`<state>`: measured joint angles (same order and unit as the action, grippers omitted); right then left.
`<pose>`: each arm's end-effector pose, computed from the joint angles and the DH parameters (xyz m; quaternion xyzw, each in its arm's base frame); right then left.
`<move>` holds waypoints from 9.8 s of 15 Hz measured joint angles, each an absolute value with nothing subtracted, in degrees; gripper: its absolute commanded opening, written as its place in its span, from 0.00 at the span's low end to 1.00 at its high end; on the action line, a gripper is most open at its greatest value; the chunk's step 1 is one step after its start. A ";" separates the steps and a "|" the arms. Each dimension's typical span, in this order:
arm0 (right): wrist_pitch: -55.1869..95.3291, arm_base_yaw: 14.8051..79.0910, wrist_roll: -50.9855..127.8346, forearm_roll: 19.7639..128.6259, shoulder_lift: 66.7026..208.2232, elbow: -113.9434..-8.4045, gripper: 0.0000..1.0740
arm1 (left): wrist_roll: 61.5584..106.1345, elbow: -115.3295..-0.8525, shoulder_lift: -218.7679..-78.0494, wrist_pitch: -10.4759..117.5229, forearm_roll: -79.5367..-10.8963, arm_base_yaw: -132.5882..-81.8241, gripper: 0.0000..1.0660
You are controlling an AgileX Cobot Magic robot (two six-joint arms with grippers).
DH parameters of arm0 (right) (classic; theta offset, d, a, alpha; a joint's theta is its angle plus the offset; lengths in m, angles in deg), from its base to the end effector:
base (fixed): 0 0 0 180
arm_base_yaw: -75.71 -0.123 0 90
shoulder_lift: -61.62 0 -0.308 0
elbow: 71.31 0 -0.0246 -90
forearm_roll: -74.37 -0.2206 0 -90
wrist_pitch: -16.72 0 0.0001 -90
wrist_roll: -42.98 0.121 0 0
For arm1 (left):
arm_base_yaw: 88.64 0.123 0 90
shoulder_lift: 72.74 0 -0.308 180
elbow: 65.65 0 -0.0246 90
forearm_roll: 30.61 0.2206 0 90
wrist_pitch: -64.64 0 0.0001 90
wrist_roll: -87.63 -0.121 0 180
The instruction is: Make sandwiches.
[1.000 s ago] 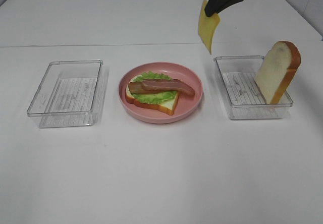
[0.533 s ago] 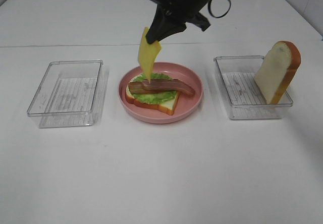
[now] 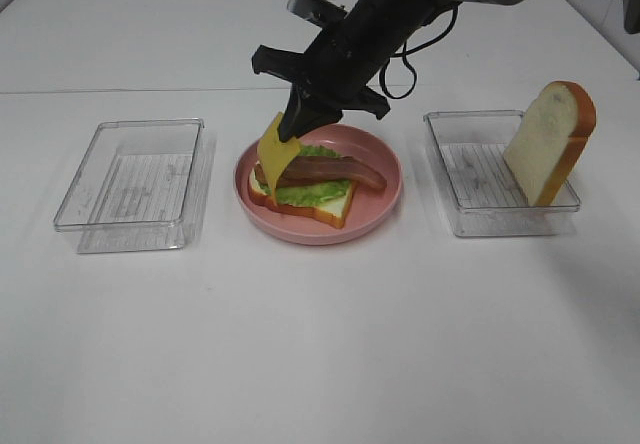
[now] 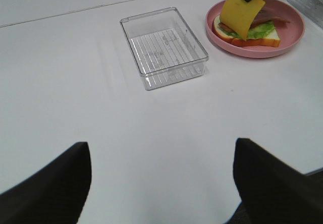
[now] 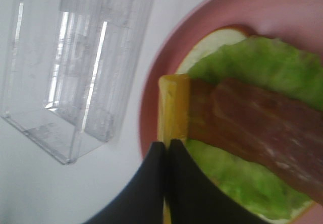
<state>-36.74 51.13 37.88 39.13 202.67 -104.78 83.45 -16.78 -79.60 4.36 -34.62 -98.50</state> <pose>0.4330 0.2598 0.1760 -0.1077 0.9440 0.2922 0.1091 -0.0296 -0.0023 0.2514 0.1050 0.8411 -0.0612 0.5271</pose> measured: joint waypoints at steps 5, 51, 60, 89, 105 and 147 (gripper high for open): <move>-36.51 51.13 46.25 52.88 202.67 -104.78 0.03 | 83.45 -16.72 -79.60 4.36 -34.62 -98.50 0.70; -53.12 76.91 42.69 62.68 190.23 -104.78 0.00 | 83.45 -16.55 -79.60 4.48 -34.62 -98.50 0.70; -51.81 76.91 29.63 27.38 181.47 -87.47 0.00 | 83.45 -16.55 -79.60 4.48 -34.62 -98.50 0.70; -22.93 60.93 26.76 13.29 191.32 -76.82 0.91 | 83.45 -16.55 -79.60 4.54 -34.62 -98.50 0.70; -49.63 60.93 35.19 62.16 147.20 -71.03 0.90 | 83.39 -16.55 -79.60 4.54 -34.62 -98.50 0.70; -44.82 75.37 36.96 68.64 72.60 -22.61 0.90 | 81.21 -16.55 -79.60 4.54 -35.82 -88.81 0.70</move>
